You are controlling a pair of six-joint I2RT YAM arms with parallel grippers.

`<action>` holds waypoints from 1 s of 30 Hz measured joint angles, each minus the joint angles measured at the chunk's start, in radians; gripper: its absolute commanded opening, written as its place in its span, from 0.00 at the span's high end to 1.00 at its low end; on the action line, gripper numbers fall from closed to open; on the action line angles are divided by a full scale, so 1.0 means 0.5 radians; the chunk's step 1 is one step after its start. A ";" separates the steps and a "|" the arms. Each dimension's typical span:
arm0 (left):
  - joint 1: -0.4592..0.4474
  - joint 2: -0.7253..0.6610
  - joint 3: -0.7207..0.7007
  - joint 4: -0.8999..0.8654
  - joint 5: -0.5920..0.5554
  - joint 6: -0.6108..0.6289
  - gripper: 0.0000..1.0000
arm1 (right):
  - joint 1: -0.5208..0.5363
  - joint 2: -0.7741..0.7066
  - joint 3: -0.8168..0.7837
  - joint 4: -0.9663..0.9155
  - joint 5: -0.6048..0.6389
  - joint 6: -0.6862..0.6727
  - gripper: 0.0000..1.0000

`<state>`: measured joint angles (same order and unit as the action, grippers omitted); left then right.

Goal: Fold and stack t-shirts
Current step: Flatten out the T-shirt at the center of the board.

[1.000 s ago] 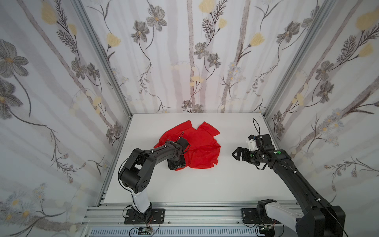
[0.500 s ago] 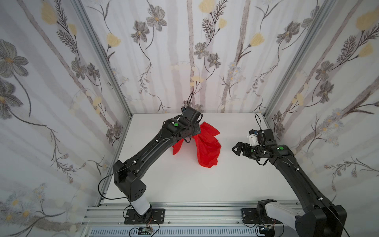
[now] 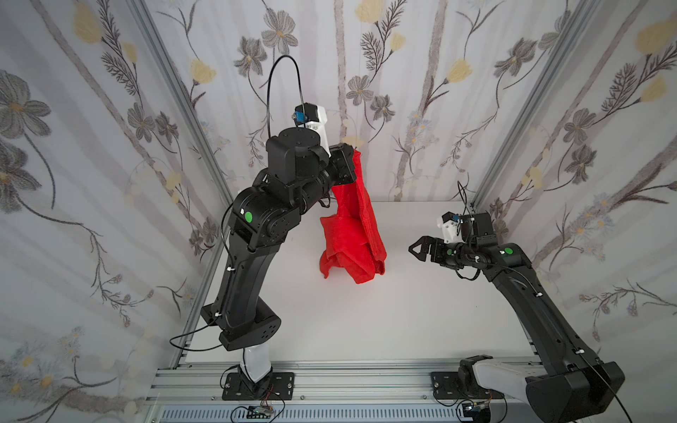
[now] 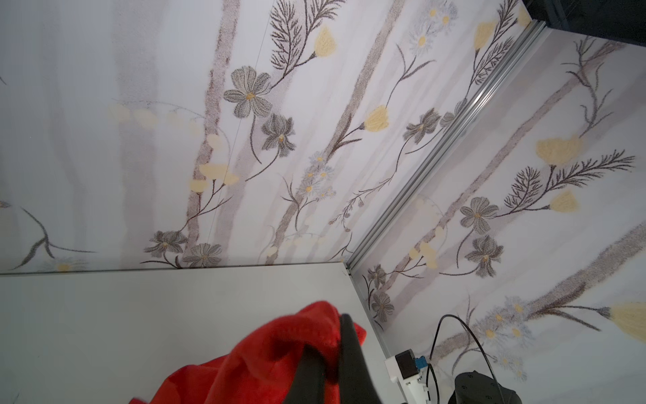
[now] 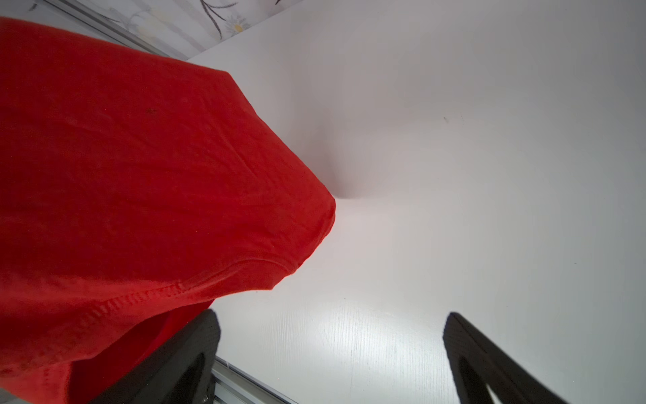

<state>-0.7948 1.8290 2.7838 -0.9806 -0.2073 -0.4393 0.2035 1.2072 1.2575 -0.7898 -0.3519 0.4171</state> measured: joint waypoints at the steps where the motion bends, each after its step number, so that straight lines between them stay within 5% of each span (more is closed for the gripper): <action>1: -0.010 -0.025 -0.079 0.012 0.002 0.018 1.00 | 0.013 0.000 0.010 0.001 -0.021 -0.011 0.00; 5: -0.012 0.037 -0.153 -0.032 -0.018 0.040 1.00 | 0.052 -0.036 0.019 -0.002 -0.093 -0.071 0.00; 11: -0.002 0.401 0.096 -0.233 0.019 0.002 1.00 | 0.242 -0.192 0.018 0.033 -0.244 -0.269 0.00; 18: 0.061 0.577 0.063 -0.328 0.291 -0.153 1.00 | 0.321 -0.502 -0.159 0.293 -0.188 -0.594 0.00; 30: 0.042 0.603 -0.044 -0.335 0.872 -0.221 1.00 | 0.491 -0.108 0.169 0.610 -0.056 -0.858 0.12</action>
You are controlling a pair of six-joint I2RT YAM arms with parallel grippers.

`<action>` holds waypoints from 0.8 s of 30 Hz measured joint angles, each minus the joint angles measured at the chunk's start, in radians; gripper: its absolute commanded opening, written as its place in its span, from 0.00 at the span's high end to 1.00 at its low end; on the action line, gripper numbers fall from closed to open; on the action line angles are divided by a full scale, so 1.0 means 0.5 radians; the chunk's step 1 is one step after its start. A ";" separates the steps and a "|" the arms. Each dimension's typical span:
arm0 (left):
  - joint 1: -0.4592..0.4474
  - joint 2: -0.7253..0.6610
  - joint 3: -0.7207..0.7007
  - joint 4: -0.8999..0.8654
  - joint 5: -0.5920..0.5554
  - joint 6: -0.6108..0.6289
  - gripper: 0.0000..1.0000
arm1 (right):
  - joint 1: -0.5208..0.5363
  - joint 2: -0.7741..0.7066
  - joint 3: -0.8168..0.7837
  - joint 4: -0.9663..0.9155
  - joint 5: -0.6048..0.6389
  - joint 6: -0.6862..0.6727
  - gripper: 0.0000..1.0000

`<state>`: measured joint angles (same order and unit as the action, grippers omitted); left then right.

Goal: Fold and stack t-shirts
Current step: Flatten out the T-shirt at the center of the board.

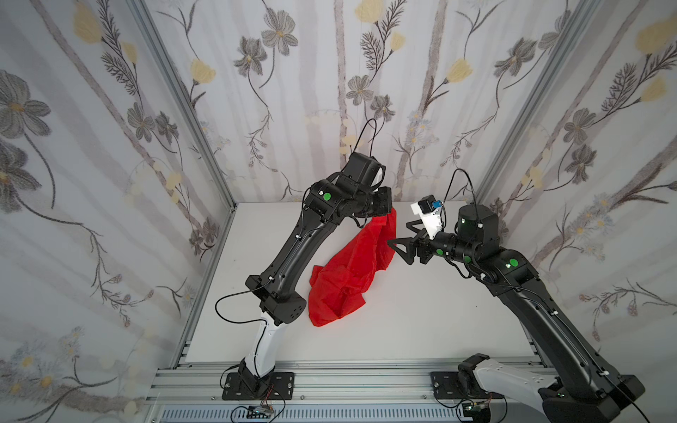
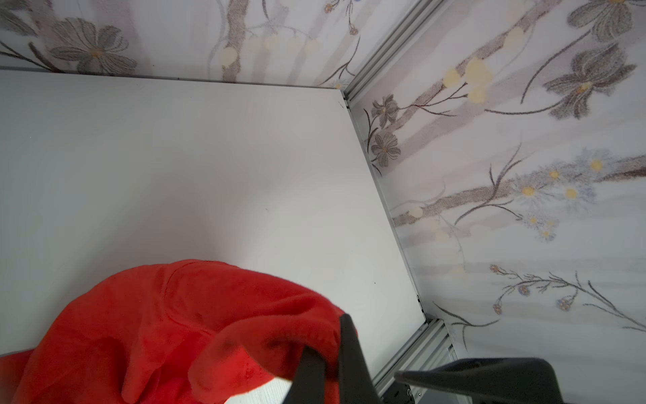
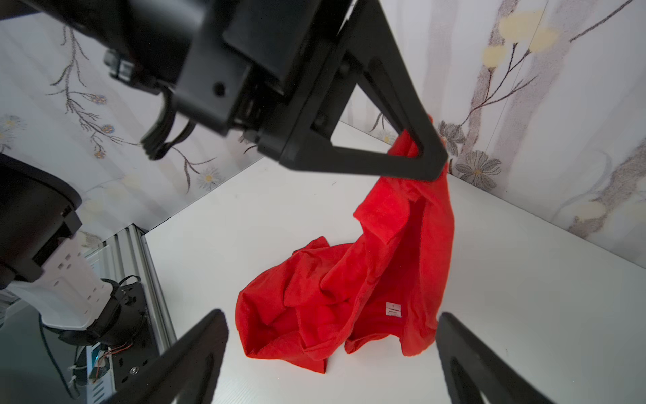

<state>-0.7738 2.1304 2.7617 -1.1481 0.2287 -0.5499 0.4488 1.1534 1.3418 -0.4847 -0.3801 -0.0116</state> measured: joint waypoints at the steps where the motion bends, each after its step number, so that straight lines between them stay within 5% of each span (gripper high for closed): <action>1: -0.005 0.000 -0.002 -0.001 0.037 -0.001 1.00 | 0.007 0.029 0.014 0.016 0.046 -0.018 0.13; 15: -0.014 -0.144 -0.134 -0.150 0.316 0.056 1.00 | 0.011 0.207 0.025 0.143 0.275 -0.317 0.43; 17: -0.016 -0.161 -0.144 -0.178 0.340 0.072 1.00 | 0.011 0.232 0.027 0.153 0.256 -0.343 0.55; 19: -0.015 -0.172 -0.151 -0.189 0.357 0.094 1.00 | 0.011 0.258 0.040 0.155 0.205 -0.352 0.80; 21: -0.014 -0.177 -0.153 -0.188 0.356 0.107 0.85 | 0.012 0.275 0.048 0.159 0.124 -0.352 0.98; 24: -0.016 -0.177 -0.153 -0.227 0.285 0.144 0.44 | 0.011 0.269 0.038 0.173 0.097 -0.342 1.00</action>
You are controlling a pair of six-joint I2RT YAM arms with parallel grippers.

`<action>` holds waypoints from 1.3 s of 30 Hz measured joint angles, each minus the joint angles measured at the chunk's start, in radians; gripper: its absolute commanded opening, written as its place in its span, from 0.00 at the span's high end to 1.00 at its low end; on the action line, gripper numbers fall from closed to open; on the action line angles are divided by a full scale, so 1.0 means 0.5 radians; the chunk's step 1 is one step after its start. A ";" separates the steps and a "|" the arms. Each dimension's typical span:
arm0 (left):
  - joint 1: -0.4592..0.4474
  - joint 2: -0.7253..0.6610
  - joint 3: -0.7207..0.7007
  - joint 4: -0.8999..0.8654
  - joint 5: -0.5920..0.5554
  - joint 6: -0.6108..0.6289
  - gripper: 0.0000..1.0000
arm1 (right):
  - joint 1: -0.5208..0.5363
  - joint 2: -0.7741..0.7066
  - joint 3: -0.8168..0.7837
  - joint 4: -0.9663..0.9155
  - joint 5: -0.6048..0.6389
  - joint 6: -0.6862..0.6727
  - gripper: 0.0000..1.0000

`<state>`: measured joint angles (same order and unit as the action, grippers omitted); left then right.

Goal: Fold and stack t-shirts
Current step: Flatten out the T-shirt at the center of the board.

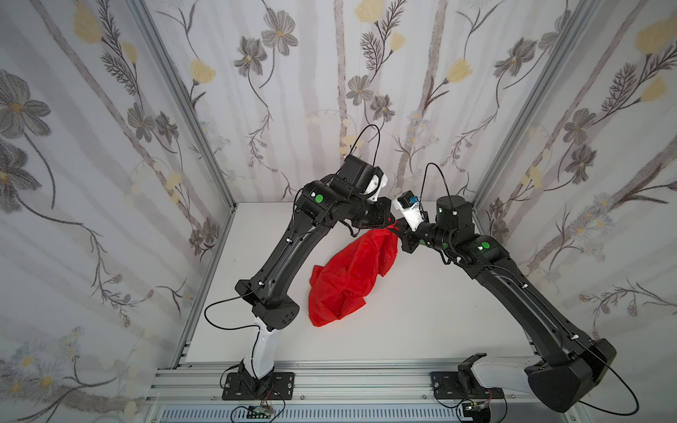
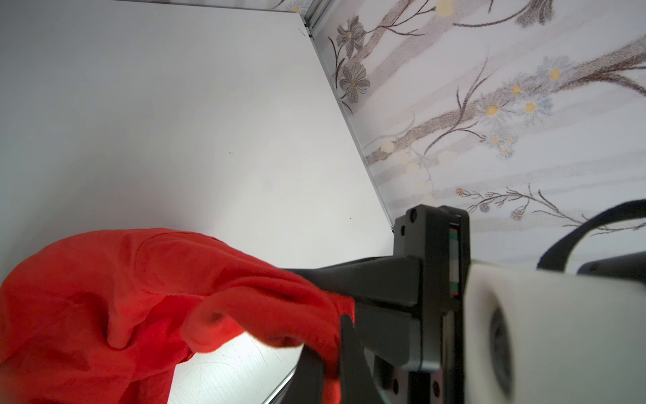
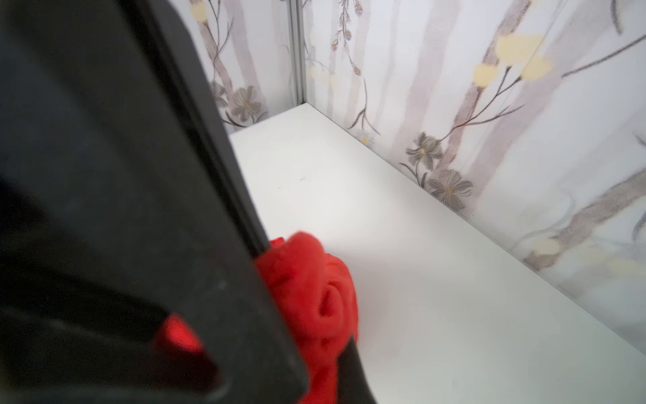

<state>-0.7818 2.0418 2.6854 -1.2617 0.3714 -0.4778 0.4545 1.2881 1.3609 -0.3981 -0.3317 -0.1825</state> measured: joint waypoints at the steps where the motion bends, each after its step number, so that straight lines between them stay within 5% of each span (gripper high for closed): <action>1: 0.000 -0.004 0.000 -0.040 -0.063 0.000 0.16 | -0.005 -0.014 -0.014 0.009 0.012 0.007 1.00; 2: 0.000 -0.010 0.000 -0.089 -0.138 0.009 0.01 | -0.008 -0.031 -0.031 0.018 0.046 0.014 1.00; 7: -0.014 -0.117 -0.105 -0.355 -0.688 0.097 0.00 | -0.103 -0.028 -0.020 0.006 0.341 0.125 1.00; 11: -0.060 -0.410 -0.658 -0.382 -1.044 0.174 0.01 | -0.220 0.092 0.128 -0.050 0.607 0.248 1.00; 17: -0.071 -1.098 -1.924 0.065 -0.953 0.233 0.05 | -0.284 0.315 0.483 -0.216 1.051 0.319 1.00; 25: -0.114 -1.247 -2.858 0.626 -0.743 0.105 0.06 | -0.320 0.446 0.608 -0.455 1.433 0.404 1.00; 30: -0.124 -1.025 -2.892 0.973 -0.621 -0.005 0.07 | -0.320 0.444 0.608 -0.481 1.447 0.433 1.00; 39: -0.209 -0.217 -2.223 1.011 -0.694 -0.070 0.29 | -0.320 0.374 0.562 -0.517 1.447 0.455 1.00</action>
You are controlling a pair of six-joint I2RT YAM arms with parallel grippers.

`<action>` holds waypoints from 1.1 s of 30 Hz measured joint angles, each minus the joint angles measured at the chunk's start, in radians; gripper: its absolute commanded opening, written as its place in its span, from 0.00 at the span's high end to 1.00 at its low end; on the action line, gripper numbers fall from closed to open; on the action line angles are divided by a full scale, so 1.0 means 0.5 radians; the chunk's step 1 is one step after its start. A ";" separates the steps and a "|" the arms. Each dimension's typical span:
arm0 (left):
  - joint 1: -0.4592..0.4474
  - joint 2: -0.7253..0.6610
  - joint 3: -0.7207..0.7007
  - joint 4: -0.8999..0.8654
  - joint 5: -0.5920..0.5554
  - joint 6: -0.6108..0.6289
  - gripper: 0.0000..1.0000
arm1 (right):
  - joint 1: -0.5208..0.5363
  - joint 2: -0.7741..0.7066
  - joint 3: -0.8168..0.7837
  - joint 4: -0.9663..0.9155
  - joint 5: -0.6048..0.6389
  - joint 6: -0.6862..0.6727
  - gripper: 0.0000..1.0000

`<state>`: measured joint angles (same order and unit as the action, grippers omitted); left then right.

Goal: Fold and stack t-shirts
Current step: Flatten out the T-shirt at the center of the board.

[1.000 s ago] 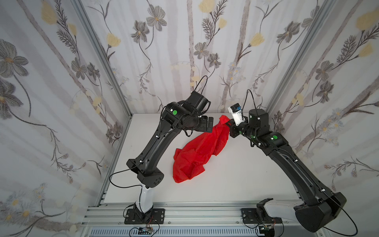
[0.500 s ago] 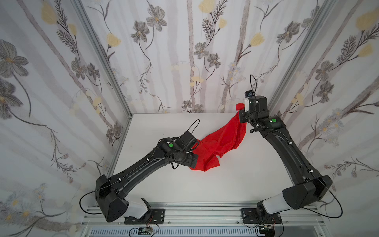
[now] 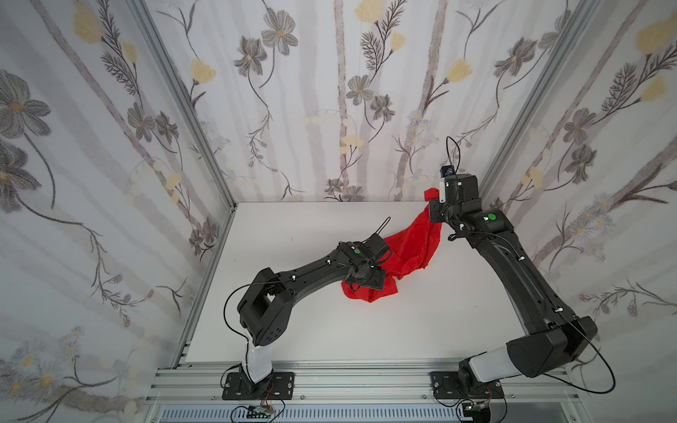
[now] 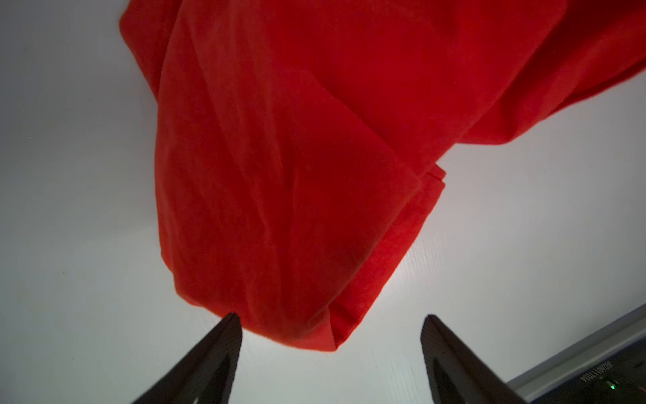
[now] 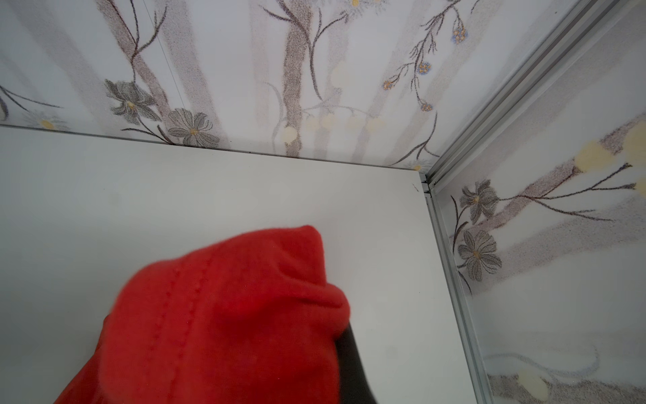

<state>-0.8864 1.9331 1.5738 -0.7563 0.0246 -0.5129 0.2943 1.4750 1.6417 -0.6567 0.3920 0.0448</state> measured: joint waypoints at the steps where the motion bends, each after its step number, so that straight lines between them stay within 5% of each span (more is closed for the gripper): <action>1: 0.000 0.044 0.029 -0.031 -0.035 -0.005 0.40 | 0.000 -0.012 -0.009 -0.002 0.000 0.000 1.00; 5: -0.011 0.135 0.048 -0.146 -0.124 0.031 0.62 | -0.002 -0.069 -0.044 -0.005 0.002 -0.002 1.00; 7: -0.017 0.173 0.050 -0.167 -0.159 0.031 0.94 | -0.009 -0.098 -0.056 -0.011 0.005 -0.002 1.00; 8: -0.019 0.188 0.050 -0.175 -0.179 0.033 1.00 | -0.013 -0.111 -0.060 -0.013 0.007 -0.005 1.00; 15: -0.018 -0.089 0.034 -0.339 -0.432 0.084 1.00 | -0.044 -0.260 -0.060 -0.073 0.021 -0.040 1.00; 24: 0.043 -0.671 0.624 -0.900 -0.858 0.140 1.00 | -0.049 -0.658 0.037 -0.346 0.085 -0.060 1.00; 28: 0.355 -0.664 0.706 -1.022 -0.714 0.195 1.00 | -0.049 -0.684 0.187 -0.443 0.093 -0.061 1.00; 33: 0.752 -0.175 0.645 -1.039 -0.366 0.202 1.00 | -0.049 -0.390 0.249 -0.463 0.107 -0.025 1.00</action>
<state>-0.5102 1.8454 1.8961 -1.2758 -0.1585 -0.4118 0.2699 1.2800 1.7660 -0.8883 0.4454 0.0322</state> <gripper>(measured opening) 0.050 0.049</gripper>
